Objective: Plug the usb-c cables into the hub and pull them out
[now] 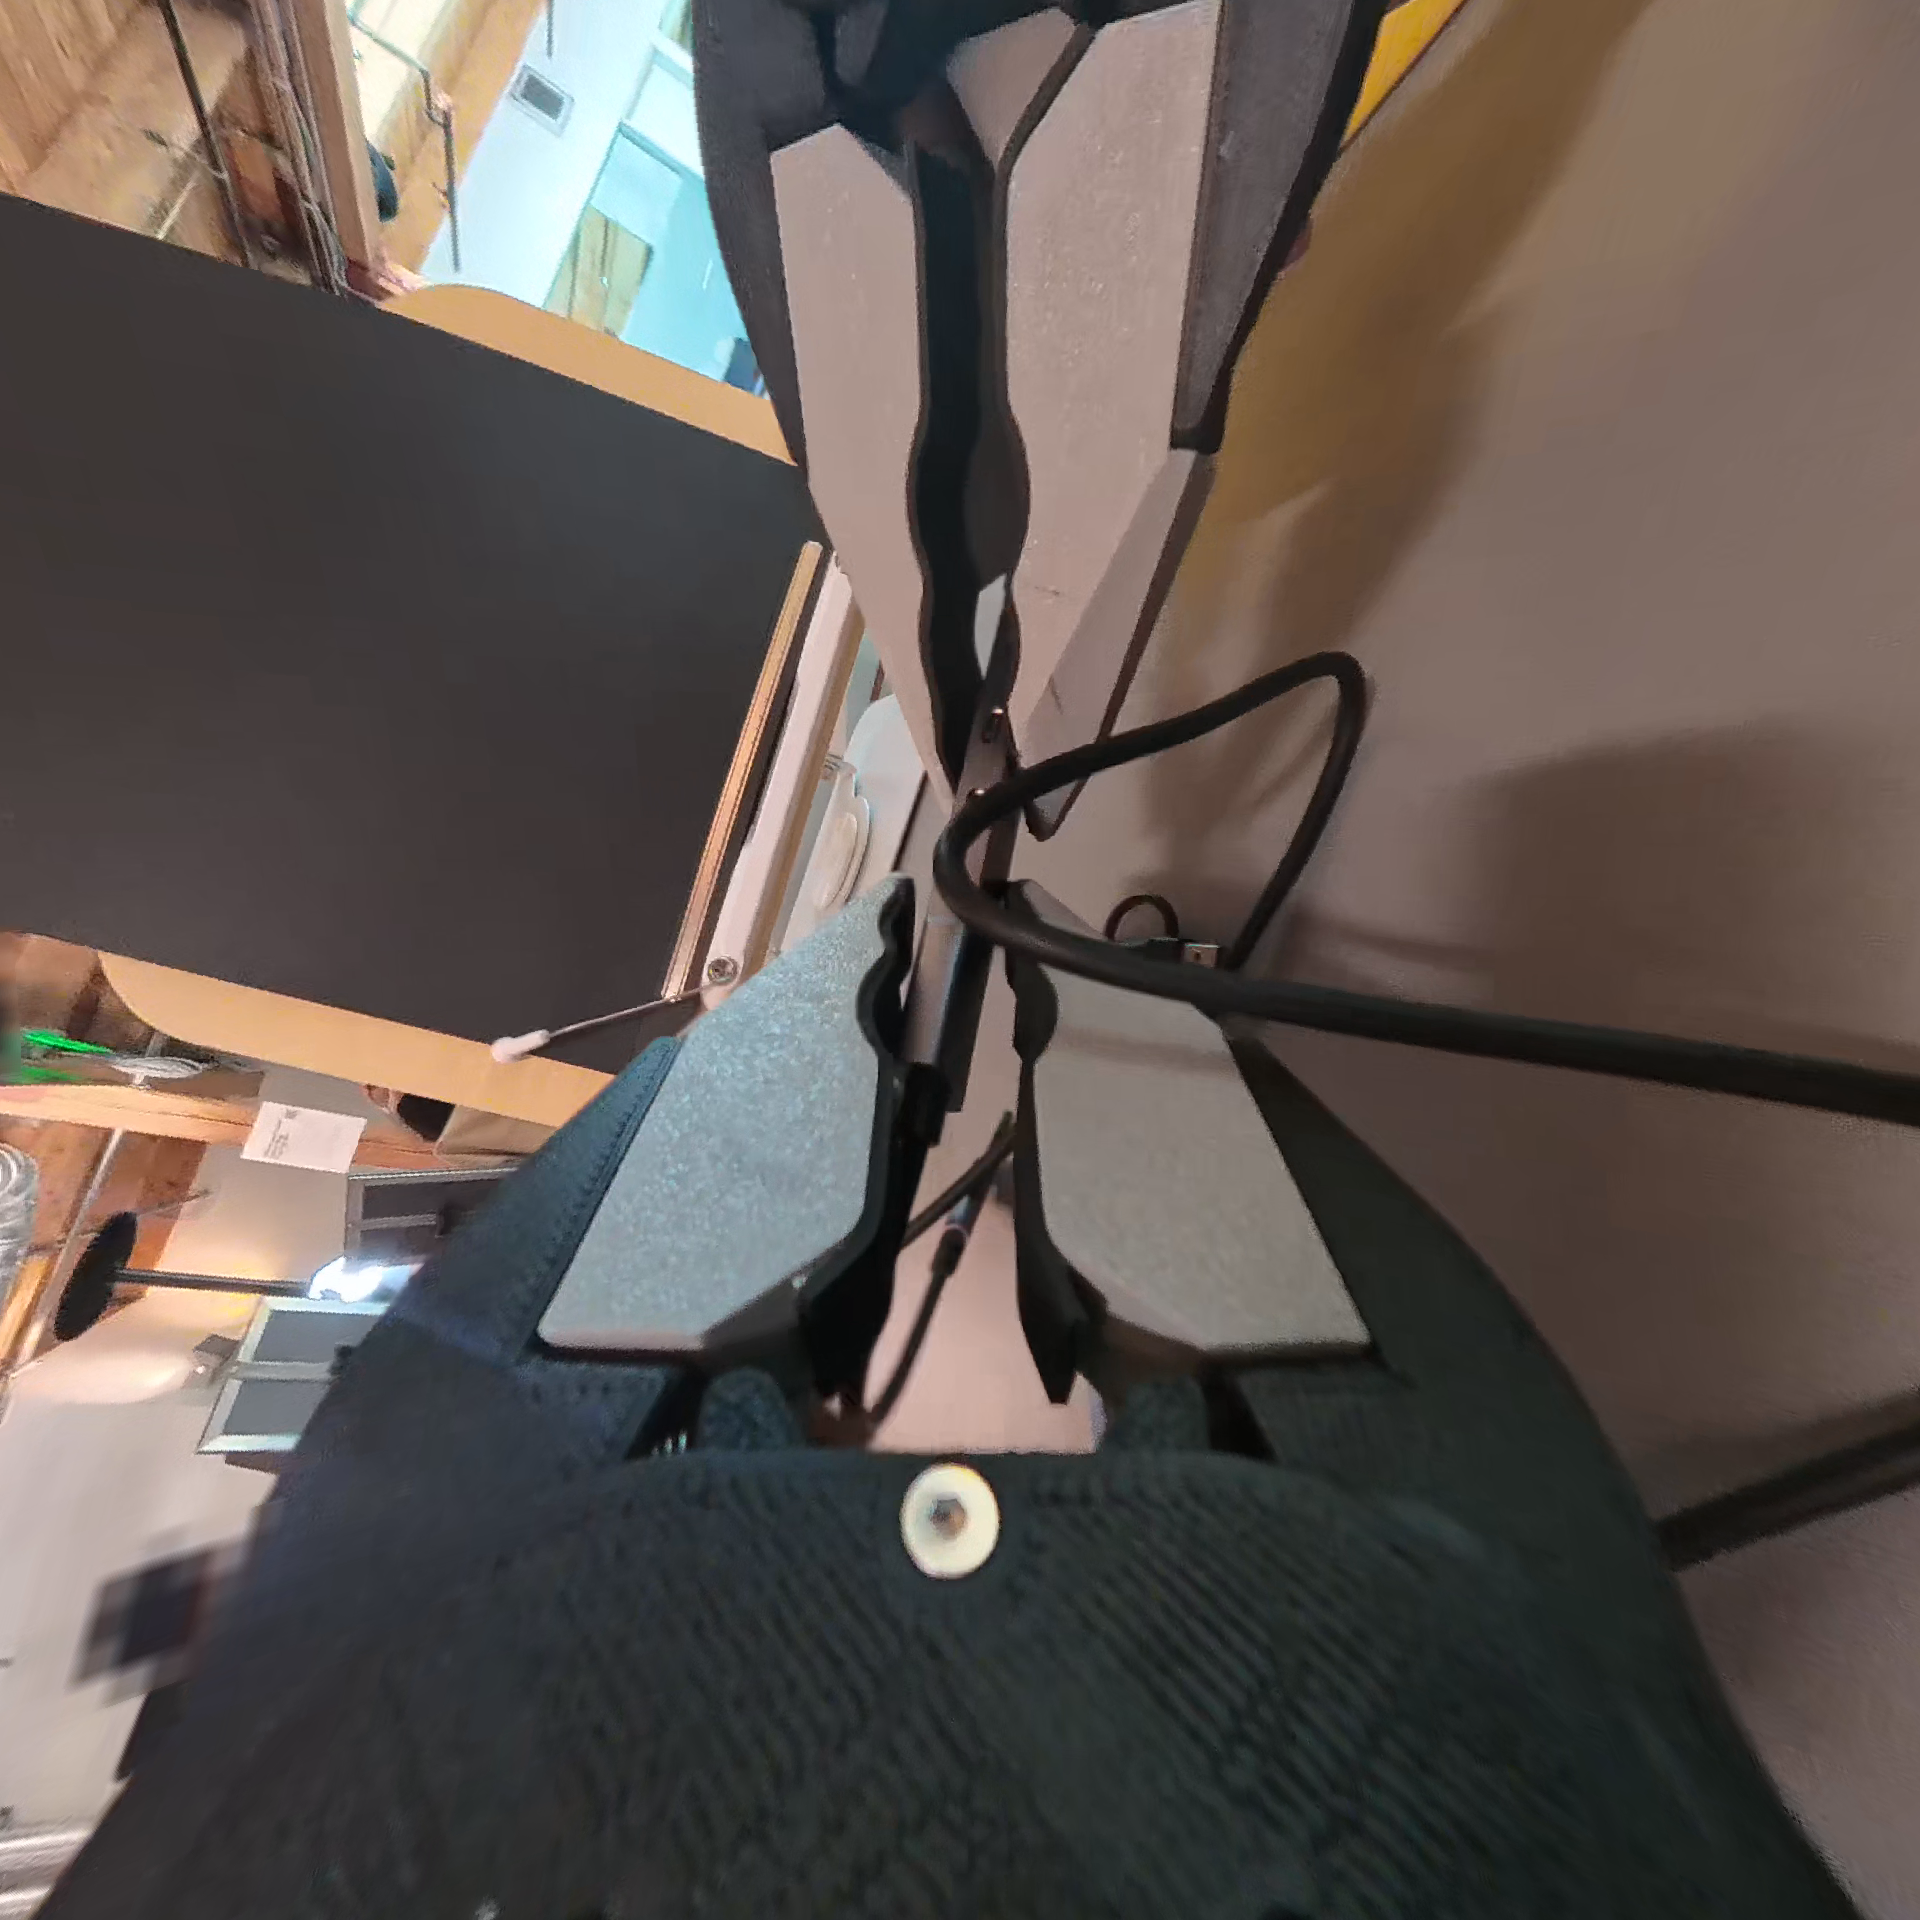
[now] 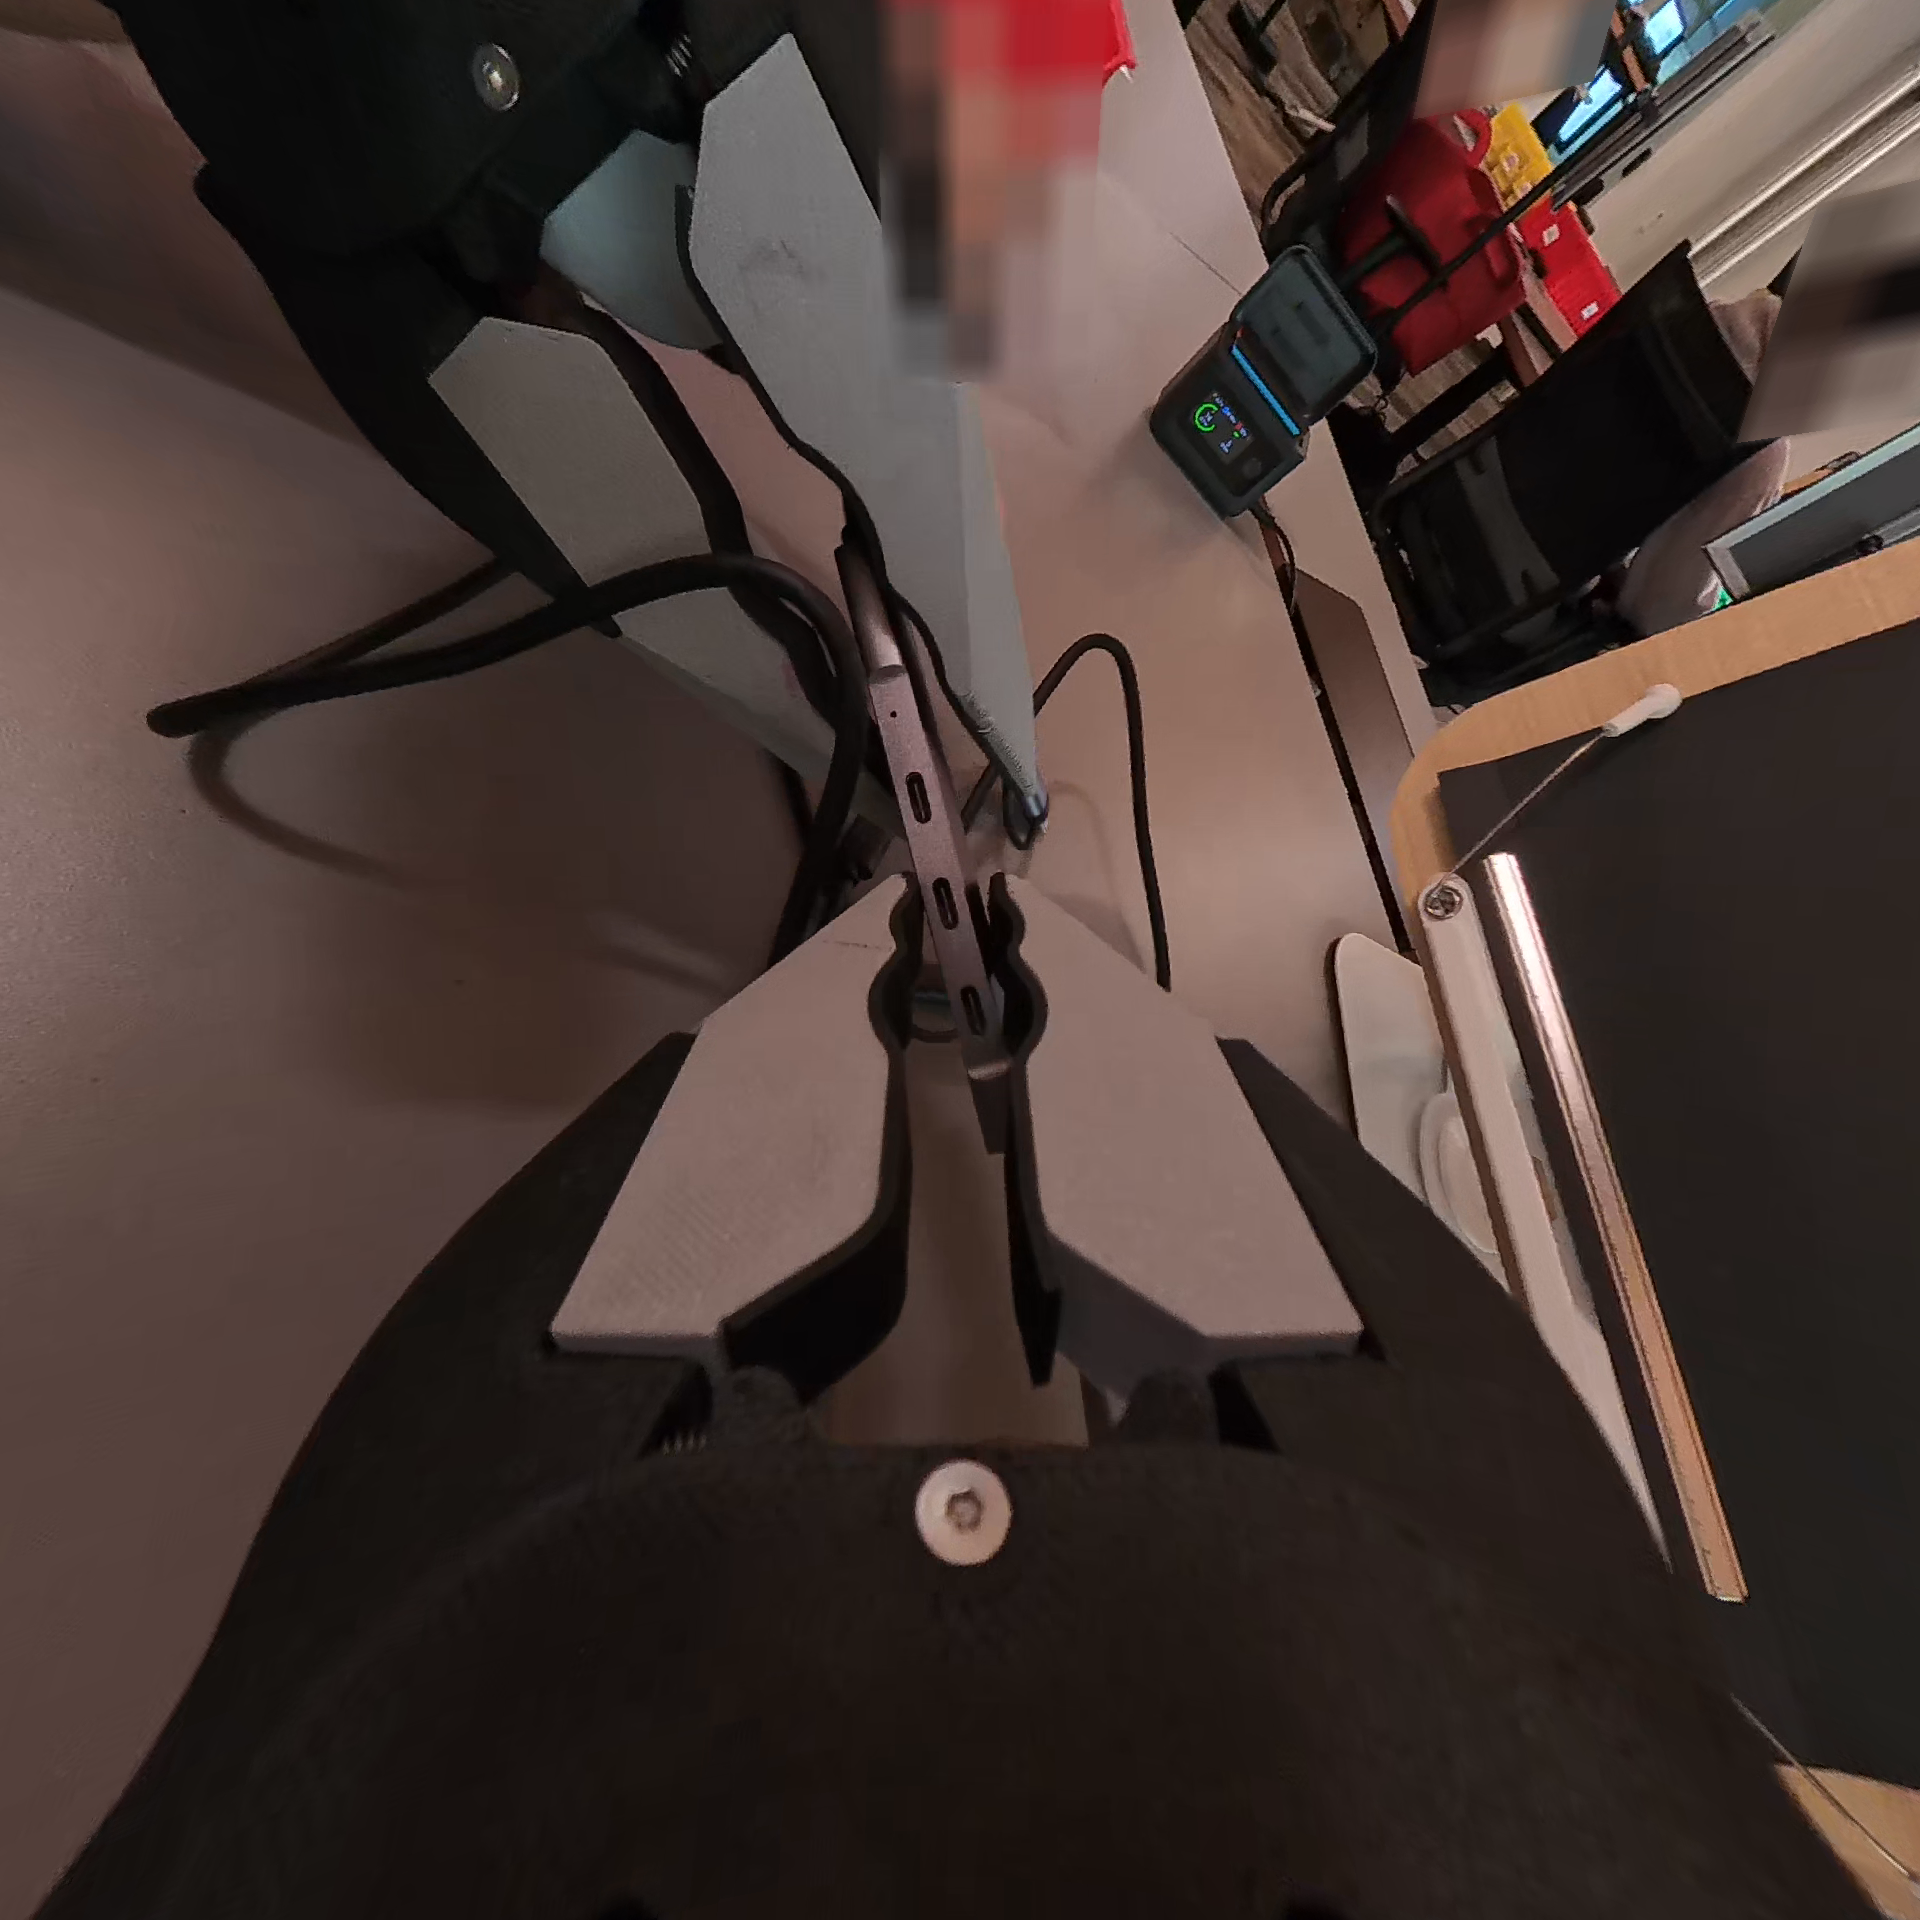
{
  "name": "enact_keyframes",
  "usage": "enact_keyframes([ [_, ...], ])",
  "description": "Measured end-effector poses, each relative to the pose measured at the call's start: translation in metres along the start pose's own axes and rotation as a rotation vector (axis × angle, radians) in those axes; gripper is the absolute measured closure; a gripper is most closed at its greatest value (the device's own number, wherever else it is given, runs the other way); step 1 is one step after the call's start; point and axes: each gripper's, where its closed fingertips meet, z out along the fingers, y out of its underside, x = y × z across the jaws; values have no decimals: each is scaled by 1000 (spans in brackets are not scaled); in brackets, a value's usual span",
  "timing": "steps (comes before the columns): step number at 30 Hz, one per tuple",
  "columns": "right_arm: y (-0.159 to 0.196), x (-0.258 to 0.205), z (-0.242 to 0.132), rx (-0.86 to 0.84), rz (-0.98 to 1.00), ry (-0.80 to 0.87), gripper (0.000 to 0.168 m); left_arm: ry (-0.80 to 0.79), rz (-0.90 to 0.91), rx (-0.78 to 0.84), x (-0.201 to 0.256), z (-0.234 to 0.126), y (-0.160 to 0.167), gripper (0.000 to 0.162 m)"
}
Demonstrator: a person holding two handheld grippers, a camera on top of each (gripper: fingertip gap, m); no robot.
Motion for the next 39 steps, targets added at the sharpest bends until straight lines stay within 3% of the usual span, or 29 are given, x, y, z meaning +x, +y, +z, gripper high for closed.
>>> enact_keyframes([
  [13, -2, 5, -11, 41, 74, -41, 161, 16, -250, 95, -18, -21, 2, 137],
  [15, -1, 13, -15, 47, 120, -29, 161, 23, -338, 145, -27, -30, -3, 149],
  [18, -3, 25, -21, 79, 184, -5, 162, 144, -488, 285, -23, -45, -24, 152],
  [20, -8, 26, -27, 117, 203, -18, 162, 202, -529, 296, -16, -46, -26, 146],
  [22, -19, 21, -35, 181, 190, -57, 163, 254, -572, 305, -9, -44, -26, 154],
  [26, -36, 9, -46, 269, 175, -140, 162, 275, -647, 335, -10, -41, -29, 147],
  [32, -44, 6, -53, 334, 192, -172, 163, 261, -624, 325, -6, -33, -34, 151],
  [36, -47, 15, -60, 373, 235, -159, 163, 306, -650, 235, 4, -25, -20, 144],
  [39, -52, 10, -65, 410, 246, -212, 163, 299, -692, 292, -1, -26, -29, 143],
])
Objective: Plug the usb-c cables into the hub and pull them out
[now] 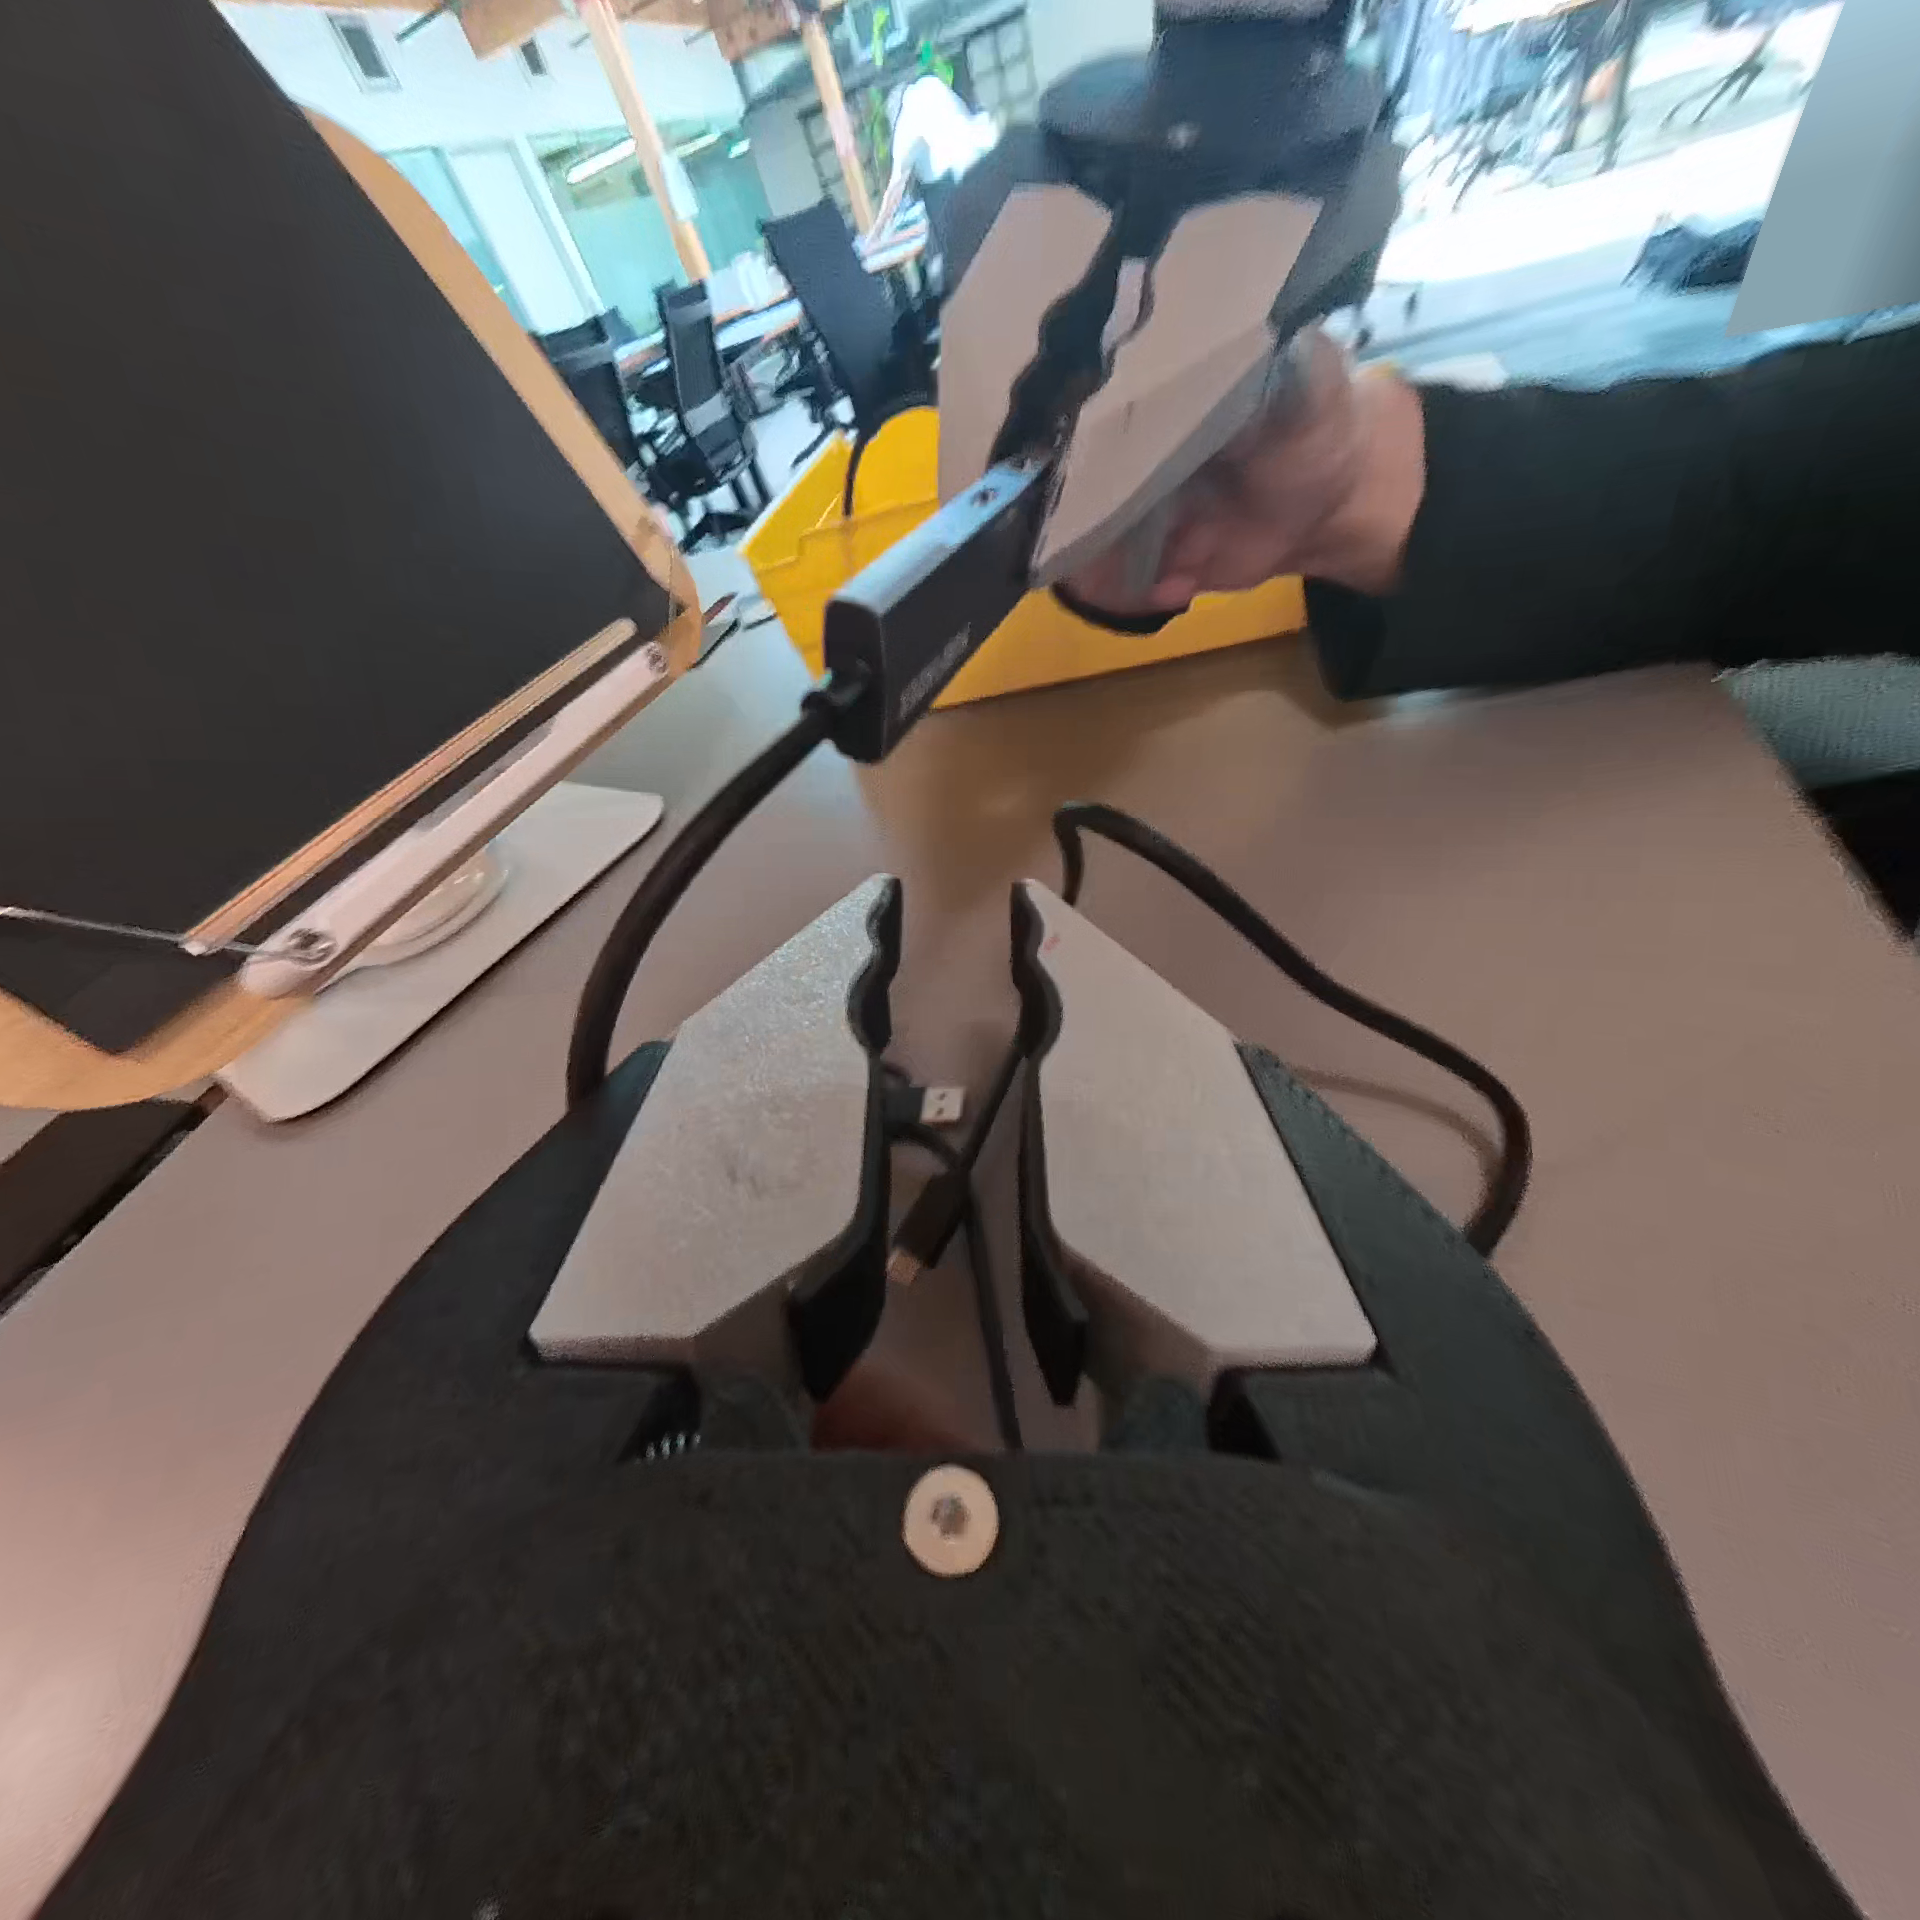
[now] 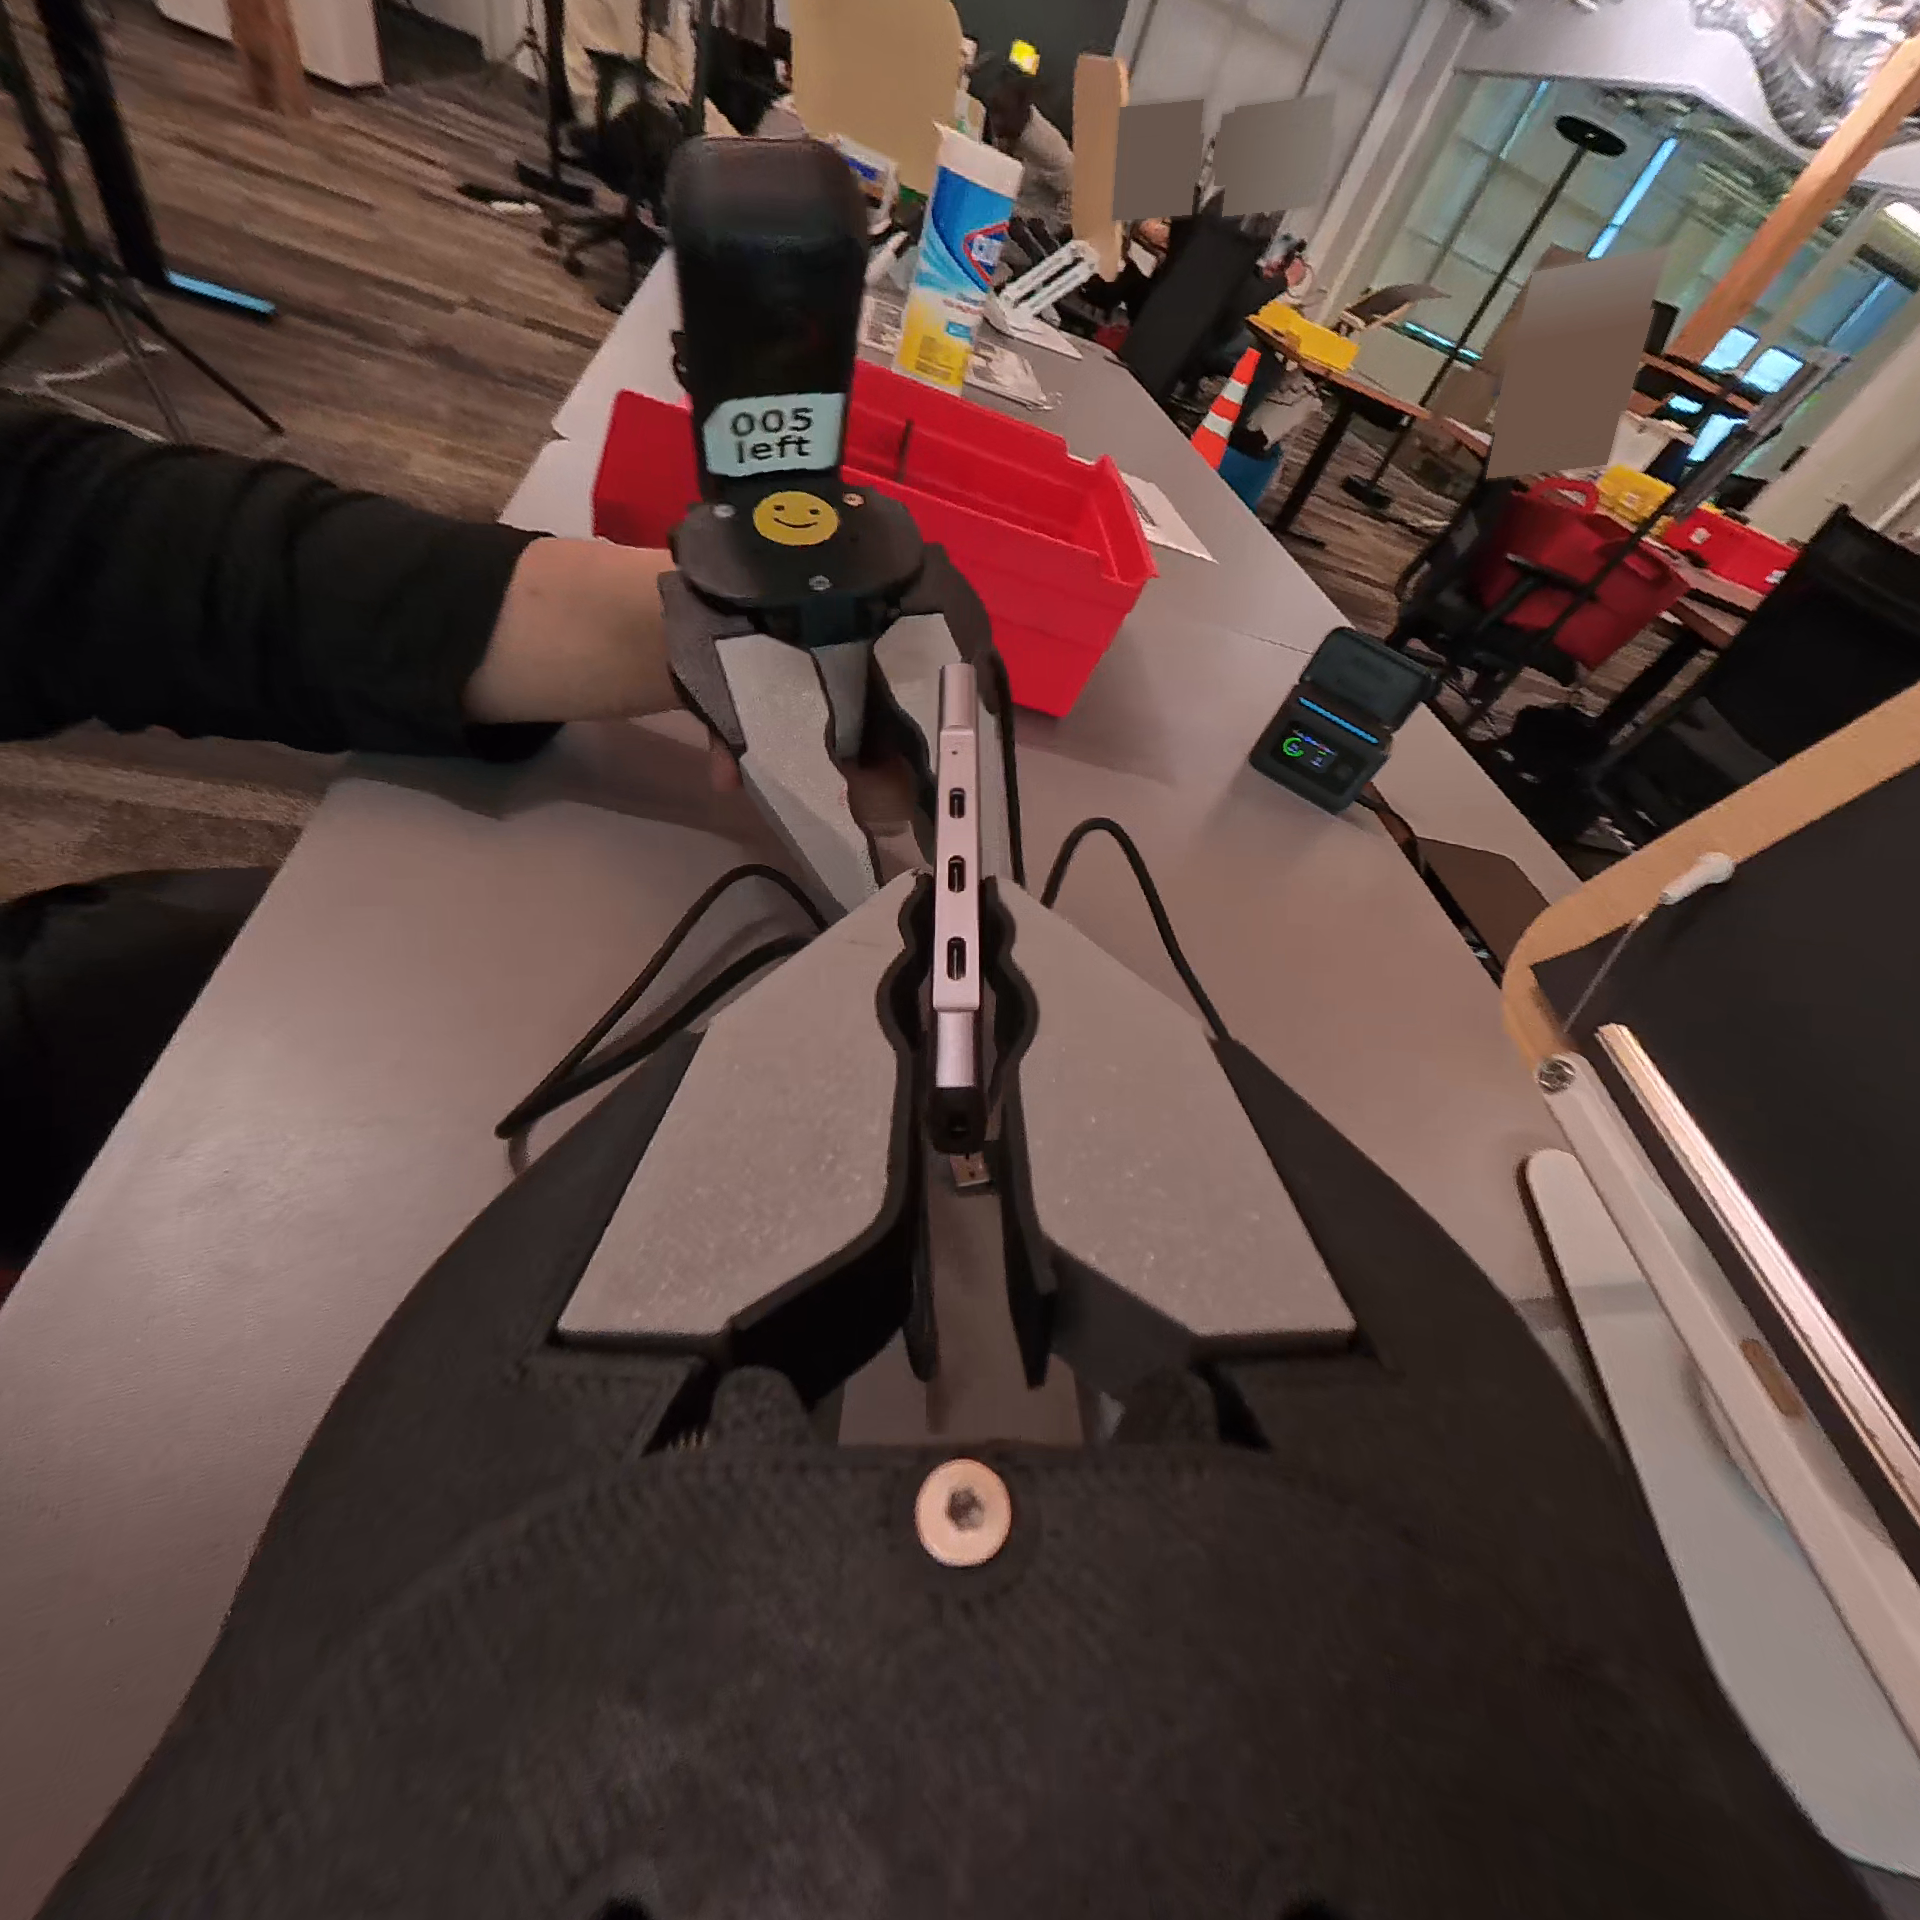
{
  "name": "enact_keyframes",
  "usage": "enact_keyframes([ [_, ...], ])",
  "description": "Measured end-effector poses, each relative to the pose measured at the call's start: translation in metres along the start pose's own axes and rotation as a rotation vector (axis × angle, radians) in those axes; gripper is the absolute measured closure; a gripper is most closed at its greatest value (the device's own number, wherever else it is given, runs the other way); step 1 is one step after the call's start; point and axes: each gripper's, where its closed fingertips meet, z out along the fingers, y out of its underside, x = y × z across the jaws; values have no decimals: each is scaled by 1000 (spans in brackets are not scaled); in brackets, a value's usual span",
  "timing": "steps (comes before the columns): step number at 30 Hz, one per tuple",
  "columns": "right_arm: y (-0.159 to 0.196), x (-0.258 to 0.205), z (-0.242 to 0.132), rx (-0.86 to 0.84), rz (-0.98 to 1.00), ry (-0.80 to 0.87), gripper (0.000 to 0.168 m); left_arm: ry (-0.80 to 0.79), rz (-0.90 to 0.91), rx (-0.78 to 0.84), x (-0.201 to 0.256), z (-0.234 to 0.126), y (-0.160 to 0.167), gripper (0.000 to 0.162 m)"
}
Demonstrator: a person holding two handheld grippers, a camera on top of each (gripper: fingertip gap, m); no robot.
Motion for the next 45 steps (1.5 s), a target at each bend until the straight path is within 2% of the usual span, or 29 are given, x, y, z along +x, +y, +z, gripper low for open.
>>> enact_keyframes([
  [4, -1, -9, 1, 13, 35, -71, 162, 79, -56, 121, 15, 1, -23, 141],
  [9, -5, -5, -6, 66, 113, -107, 162, 89, -141, 257, 8, -9, -46, 149],
  [15, 11, -24, 11, -18, 81, -177, 162, 131, -132, 236, 25, 4, -47, 139],
  [18, 19, -28, 18, -71, 46, -170, 162, 118, -100, 213, 25, 6, -46, 149],
  [29, 37, -22, 26, -176, -21, -97, 161, 37, 121, 44, 22, 4, -23, 150],
  [34, 34, -16, 19, -154, 18, -93, 155, 29, 190, 98, 24, 3, -31, 154],
  [42, 48, -11, 17, -238, -21, -64, 160, 15, 183, 115, 20, 0, -34, 153],
  [45, 52, -12, 19, -259, -44, -54, 161, -30, 199, 83, 16, 1, -27, 147],
])
